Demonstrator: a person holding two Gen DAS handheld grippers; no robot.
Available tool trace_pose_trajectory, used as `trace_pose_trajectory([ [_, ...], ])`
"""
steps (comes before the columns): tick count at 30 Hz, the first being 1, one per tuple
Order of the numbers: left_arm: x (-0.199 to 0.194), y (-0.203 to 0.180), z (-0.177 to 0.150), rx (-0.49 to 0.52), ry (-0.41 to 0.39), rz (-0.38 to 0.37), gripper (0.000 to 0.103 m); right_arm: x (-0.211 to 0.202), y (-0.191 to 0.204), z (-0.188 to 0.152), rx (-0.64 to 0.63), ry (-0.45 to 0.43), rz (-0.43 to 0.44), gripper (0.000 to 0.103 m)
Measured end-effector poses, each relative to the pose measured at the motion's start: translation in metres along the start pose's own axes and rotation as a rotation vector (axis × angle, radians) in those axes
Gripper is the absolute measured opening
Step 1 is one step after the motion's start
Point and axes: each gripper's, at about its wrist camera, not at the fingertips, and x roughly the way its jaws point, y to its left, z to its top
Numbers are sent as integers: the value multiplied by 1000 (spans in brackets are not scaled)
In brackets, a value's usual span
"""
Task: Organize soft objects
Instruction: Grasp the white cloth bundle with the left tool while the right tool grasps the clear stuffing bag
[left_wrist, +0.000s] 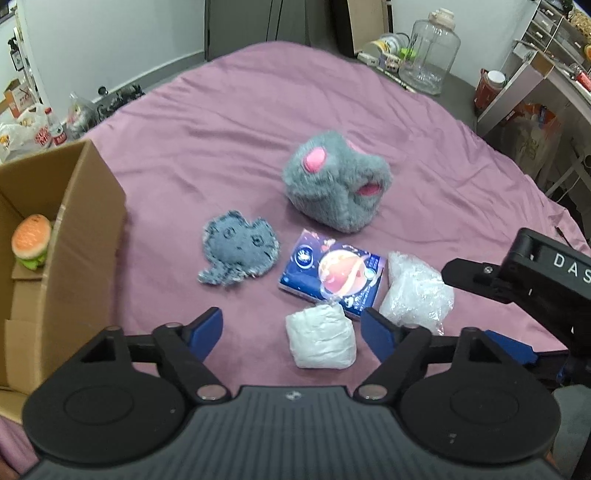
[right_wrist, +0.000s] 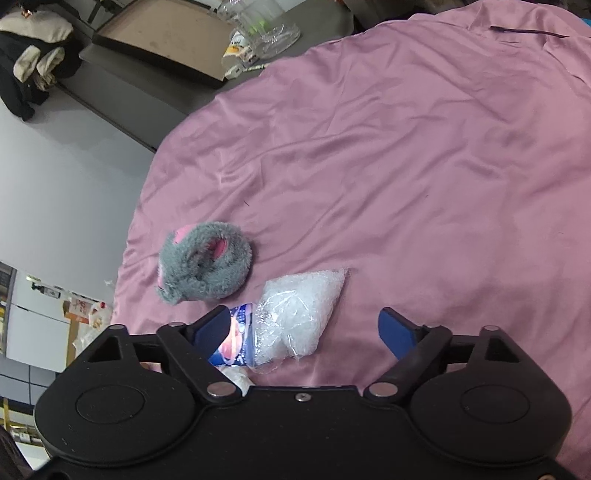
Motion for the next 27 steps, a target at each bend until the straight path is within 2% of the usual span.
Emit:
trace_pose_trajectory([
  [4,14,-3,-3,-6,25,0,72,11,-1,1,-1,26,-13,76],
  [11,33,-6,-4,-25,63,-16,70,24,1,0,-19,53,-42,68],
  [13,39,-6,-3,-34,83,-26,49,28,4,0,-35,62,-60,64],
  [14,40,-6,-3,-37,87,-24,46,29,4,-1,-39,63,-61,60],
  [15,39,-5,-2,-41,86,-24,46,30,4,-1,-43,65,-58,57],
  [17,35,-4,-2,-46,79,-37,46,31,6,-2,-55,70,-52,35],
  [18,32,-3,-2,-45,75,-42,45,31,7,-3,-60,73,-37,30],
  [22,18,-1,2,-40,47,-49,45,25,15,-6,-92,57,-27,22],
  [27,-5,9,8,-59,0,-55,45,3,17,-8,-87,-3,-22,20],
])
